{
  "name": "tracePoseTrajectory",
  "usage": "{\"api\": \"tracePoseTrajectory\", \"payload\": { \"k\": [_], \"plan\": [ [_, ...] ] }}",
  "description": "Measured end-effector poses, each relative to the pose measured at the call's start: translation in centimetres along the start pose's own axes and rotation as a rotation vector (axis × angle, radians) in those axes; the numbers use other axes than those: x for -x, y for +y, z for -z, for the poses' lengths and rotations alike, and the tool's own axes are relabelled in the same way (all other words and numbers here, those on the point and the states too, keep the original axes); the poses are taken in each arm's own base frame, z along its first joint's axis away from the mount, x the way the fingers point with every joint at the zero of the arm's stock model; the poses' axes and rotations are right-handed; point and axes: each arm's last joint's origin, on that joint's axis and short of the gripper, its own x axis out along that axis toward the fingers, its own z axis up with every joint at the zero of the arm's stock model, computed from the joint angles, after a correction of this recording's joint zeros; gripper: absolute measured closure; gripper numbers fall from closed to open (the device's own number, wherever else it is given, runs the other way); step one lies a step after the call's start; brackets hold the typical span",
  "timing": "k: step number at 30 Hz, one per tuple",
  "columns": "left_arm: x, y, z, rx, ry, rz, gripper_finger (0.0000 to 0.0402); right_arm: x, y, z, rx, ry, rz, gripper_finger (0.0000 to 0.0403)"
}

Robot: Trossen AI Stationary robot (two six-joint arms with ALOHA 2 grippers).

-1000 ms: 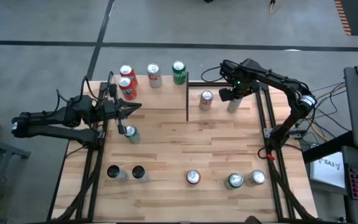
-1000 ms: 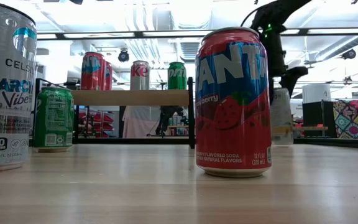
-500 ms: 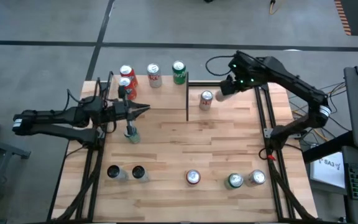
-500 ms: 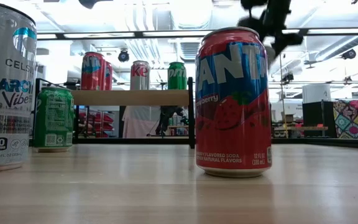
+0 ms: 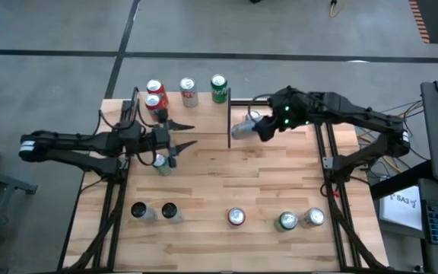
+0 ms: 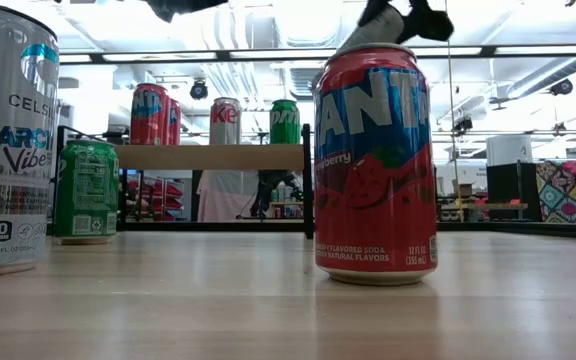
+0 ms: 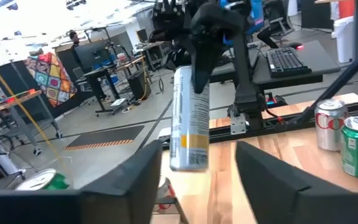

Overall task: Place canned beverage on shelf
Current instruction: Put the white and yellow soda can on the shelf

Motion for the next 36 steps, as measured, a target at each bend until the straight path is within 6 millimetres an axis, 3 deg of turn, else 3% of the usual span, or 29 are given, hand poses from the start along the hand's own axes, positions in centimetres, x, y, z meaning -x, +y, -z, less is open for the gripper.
{"api": "tracePoseTrajectory", "payload": {
  "k": [5,9,17,24,36],
  "plan": [
    [-1.5,-1.0,0.6,0.003,0.0,0.024,0.0139,-1.6,2.1,0.7,0.045,0.009,-0.054,0.016],
    [-3.0,-1.8,1.2,0.019,0.001,0.033,0.012,-3.3,3.1,0.9,0.063,0.024,-0.062,0.016],
    [-5.7,-2.7,2.1,0.056,0.062,0.049,0.0118,-5.2,3.7,0.6,0.071,0.032,-0.054,0.016],
    [-8.1,-3.4,3.3,0.028,0.152,-0.001,0.0118,-5.1,4.1,0.3,0.069,0.006,-0.078,0.016],
    [-10.4,-4.0,4.7,-0.042,0.261,-0.116,0.0118,-5.1,4.4,0.0,0.061,-0.027,-0.11,0.016]
  ]
}}
